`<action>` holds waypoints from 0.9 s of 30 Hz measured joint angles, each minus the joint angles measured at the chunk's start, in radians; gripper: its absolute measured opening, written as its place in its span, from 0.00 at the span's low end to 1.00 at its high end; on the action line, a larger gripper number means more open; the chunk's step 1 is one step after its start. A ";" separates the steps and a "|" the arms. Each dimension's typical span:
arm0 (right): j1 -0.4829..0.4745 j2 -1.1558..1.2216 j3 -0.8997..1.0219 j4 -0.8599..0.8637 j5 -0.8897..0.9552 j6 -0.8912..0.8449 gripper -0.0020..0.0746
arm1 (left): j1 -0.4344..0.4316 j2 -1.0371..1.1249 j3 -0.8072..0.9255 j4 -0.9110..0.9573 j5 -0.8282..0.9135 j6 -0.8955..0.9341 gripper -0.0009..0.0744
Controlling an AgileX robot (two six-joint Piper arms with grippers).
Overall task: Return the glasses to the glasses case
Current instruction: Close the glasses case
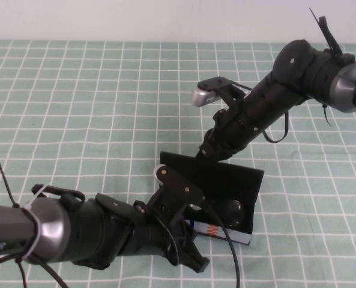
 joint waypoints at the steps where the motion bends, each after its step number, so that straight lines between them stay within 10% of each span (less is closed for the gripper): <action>1: 0.000 -0.002 0.000 0.017 0.024 -0.005 0.01 | 0.000 0.000 0.000 0.000 0.000 0.000 0.01; 27: 0.090 -0.012 0.112 0.019 0.070 -0.035 0.01 | 0.000 0.000 0.000 -0.005 -0.008 0.008 0.01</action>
